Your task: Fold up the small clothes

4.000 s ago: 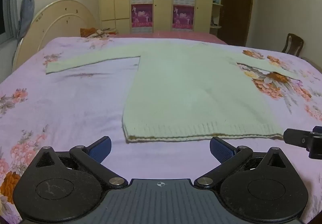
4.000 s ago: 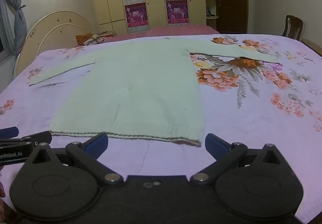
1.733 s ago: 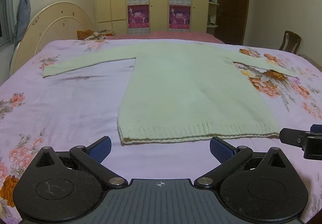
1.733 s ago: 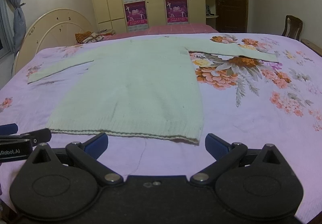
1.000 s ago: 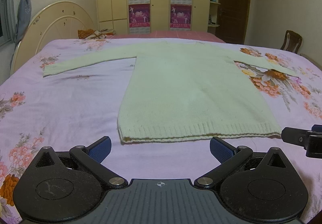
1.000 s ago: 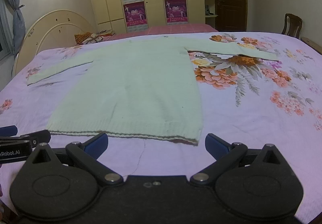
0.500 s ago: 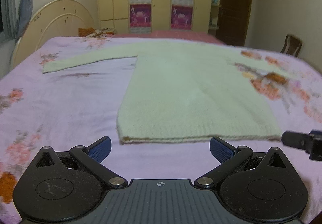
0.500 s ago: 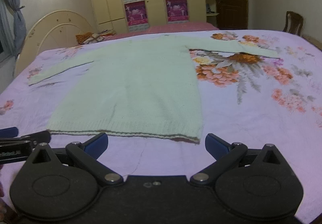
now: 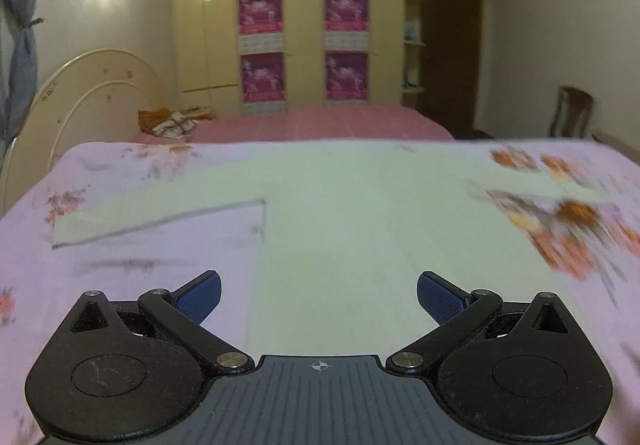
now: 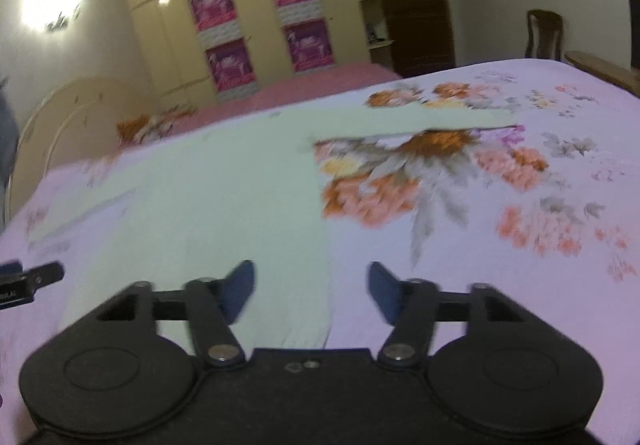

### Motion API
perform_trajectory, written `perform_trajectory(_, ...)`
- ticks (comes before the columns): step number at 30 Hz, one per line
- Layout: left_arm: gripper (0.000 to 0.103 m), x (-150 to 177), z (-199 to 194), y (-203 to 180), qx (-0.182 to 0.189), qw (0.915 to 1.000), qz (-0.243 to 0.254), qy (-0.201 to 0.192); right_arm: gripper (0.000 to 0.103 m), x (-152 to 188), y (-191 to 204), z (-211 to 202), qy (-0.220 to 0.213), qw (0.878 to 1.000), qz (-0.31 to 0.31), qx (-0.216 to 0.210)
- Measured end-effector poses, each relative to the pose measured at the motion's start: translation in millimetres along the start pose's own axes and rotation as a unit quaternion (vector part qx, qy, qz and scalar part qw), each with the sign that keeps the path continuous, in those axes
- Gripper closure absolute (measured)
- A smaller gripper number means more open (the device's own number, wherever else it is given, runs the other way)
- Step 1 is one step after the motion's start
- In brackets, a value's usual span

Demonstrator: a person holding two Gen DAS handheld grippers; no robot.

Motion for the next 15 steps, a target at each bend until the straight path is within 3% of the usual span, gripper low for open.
perform_trajectory(5, 0.000, -34, 73, -3, -0.007, 0.9995, -0.024, 0.019, 0.061, -61, -64, 31, -0.055, 0.997, 0.038, 0.023)
perform_trajectory(9, 0.000, -49, 124, -10, -0.019, 0.9990, -0.033, 0.023, 0.061, -100, -136, 69, -0.085, 0.989, 0.110, 0.053)
perform_trajectory(15, 0.000, -40, 188, -24, -0.008, 0.9959, -0.029, 0.086, 0.066, -114, -252, 120, -0.130, 0.954, 0.255, 0.085)
Point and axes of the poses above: each gripper's, at about its wrist camera, not at the fingertips, and z roughly the way its jaws point, y to its left, x to its underside, the point moved 3 cm from there along z, roughly the way its jaws point, and after that the axes turned 15 degrees about -x, right-handed, at the moved point
